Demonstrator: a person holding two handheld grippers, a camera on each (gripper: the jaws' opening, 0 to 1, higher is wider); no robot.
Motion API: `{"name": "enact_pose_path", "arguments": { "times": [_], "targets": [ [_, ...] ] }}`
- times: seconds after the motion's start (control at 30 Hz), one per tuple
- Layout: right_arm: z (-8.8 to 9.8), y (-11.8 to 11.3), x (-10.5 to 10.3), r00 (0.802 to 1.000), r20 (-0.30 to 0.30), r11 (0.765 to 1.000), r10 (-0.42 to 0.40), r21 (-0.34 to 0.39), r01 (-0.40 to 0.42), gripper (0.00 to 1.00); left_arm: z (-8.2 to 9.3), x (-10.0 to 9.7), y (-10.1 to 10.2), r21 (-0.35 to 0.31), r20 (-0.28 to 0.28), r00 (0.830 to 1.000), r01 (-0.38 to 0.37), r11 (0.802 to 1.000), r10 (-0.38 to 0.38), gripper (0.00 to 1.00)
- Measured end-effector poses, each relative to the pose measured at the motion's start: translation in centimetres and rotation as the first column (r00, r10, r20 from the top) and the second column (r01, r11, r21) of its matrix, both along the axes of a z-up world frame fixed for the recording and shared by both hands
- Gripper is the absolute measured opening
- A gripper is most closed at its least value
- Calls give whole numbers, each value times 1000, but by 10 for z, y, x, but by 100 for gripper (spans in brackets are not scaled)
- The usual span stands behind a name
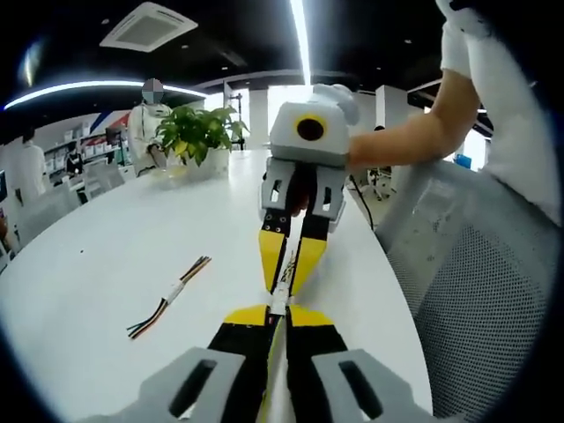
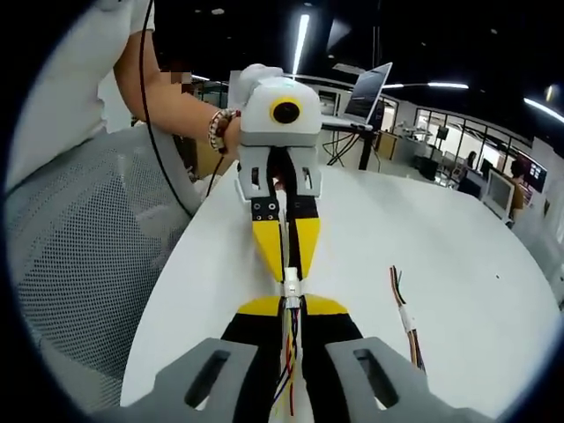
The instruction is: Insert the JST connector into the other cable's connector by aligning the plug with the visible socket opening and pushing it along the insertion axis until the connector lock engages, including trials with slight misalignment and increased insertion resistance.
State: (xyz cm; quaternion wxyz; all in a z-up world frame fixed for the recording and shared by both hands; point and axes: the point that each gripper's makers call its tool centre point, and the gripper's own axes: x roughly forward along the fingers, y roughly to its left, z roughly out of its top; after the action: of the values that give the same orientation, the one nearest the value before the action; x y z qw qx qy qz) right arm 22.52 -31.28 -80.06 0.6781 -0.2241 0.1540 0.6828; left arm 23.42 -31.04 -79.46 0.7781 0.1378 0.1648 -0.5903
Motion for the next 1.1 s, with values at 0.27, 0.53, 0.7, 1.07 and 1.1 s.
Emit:
{"name": "enact_pose_path", "arguments": {
  "times": [0.27, 0.53, 0.7, 1.07, 1.1],
  "targets": [
    [-5, 0, -3, 1000, -8, 1000, 13, -22, -13, 3, -6, -2, -2, 21, -2, 1000, 20, 1000, -20, 0],
    [-2, 1, 0, 1000, 9, 1000, -10, -5, 10, 5, -1, -1, -1, 13, 23, 1000, 10, 1000, -10, 0],
    [1, 0, 5, 999, 5, 999, -33, 20, 32, 6, 11, 3, -1, -43, 26, 1000, -3, 999, 4, 0],
    [2, -7, 8, 996, -49, 997, -76, 18, 77, 6, 11, 5, 2, -33, 38, 999, -11, 999, 12, 0],
    [4, -8, 9, 996, -50, 996, -80, 29, 81, 5, 10, 5, 3, -29, 40, 999, -11, 1000, 12, 0]
  ]
}}
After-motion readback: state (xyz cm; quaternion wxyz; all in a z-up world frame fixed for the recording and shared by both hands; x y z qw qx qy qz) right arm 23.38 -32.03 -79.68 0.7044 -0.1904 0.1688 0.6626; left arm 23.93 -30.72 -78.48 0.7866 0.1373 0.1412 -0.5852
